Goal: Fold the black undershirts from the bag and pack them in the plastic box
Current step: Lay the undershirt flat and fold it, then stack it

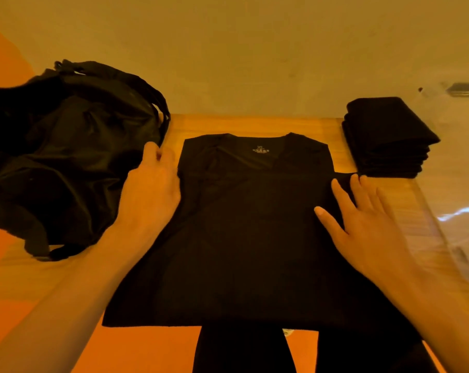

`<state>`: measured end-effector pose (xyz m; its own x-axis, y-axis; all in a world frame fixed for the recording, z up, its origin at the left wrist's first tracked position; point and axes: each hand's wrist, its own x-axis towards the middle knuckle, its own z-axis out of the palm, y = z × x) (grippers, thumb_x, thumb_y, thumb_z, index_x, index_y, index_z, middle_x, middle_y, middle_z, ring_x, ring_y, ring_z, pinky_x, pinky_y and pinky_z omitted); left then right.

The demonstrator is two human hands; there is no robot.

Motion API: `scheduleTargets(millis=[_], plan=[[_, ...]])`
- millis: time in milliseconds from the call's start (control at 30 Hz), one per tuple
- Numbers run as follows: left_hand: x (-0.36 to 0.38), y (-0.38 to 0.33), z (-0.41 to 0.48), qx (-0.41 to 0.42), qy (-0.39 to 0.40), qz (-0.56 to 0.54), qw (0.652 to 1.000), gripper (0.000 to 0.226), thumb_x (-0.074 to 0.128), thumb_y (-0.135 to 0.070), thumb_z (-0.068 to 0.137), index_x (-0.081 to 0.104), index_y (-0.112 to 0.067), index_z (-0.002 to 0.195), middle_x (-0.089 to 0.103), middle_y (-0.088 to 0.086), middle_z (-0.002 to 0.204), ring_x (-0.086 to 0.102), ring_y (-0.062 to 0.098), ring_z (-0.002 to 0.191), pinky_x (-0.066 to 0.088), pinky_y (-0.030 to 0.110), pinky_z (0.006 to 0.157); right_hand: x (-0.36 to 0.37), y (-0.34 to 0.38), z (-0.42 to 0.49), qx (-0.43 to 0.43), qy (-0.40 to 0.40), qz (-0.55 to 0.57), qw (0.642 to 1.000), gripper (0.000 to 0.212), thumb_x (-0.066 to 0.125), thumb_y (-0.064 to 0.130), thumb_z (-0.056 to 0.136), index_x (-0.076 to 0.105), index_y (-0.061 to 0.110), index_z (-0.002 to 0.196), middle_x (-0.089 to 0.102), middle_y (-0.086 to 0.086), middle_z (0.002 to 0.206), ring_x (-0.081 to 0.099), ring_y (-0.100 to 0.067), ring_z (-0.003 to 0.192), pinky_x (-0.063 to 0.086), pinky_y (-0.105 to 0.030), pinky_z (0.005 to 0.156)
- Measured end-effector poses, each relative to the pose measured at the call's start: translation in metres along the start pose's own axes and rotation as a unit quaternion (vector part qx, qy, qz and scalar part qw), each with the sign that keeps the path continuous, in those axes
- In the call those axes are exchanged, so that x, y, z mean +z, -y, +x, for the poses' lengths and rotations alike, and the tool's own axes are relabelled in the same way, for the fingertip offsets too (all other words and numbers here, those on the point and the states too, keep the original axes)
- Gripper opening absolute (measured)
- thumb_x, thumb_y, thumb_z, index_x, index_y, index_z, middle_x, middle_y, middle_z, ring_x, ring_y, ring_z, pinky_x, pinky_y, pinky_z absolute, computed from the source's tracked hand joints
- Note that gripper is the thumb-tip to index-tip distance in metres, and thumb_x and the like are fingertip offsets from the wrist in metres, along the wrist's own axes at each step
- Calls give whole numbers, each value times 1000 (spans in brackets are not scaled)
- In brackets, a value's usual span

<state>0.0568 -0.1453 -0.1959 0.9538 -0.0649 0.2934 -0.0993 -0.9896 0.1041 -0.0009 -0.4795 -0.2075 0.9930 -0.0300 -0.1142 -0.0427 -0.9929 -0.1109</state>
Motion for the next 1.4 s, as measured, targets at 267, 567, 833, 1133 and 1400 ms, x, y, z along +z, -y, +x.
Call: scheduleTargets(millis=[267,567,833,1133,1400], plan=[[12,-10,93,83,148,-145,975,38,59,-19,102,57,-11,139,50,11,138,49,30,126,39,35,106,-49,35,138,-23,11,54,998,37,58,23,101,50,9,134,53,-16,132,56,-32,116,51,-43,97],[33,5,151,8,294,-191,936,20,76,-29,89,67,-14,99,57,-1,80,54,14,74,42,25,66,-60,26,199,-7,188,115,975,24,64,29,98,65,6,101,60,-11,97,55,-22,91,40,-33,81],[36,11,154,-71,259,-328,906,15,74,-26,92,65,-17,84,68,0,83,64,12,84,49,26,83,-69,23,203,45,173,215,960,25,72,25,91,67,13,113,60,-6,119,52,-25,116,39,-37,90],[36,13,151,-54,249,-335,907,16,75,-25,91,70,-10,92,69,1,86,63,10,82,50,25,82,-67,24,208,33,173,231,957,36,71,34,91,67,11,119,58,-6,124,50,-25,120,35,-36,93],[3,9,135,-6,182,-365,913,14,80,-26,85,71,-16,82,68,0,80,61,1,73,49,9,69,-78,19,189,3,113,293,949,22,76,29,87,71,19,106,66,-2,115,58,-21,116,45,-39,102]])
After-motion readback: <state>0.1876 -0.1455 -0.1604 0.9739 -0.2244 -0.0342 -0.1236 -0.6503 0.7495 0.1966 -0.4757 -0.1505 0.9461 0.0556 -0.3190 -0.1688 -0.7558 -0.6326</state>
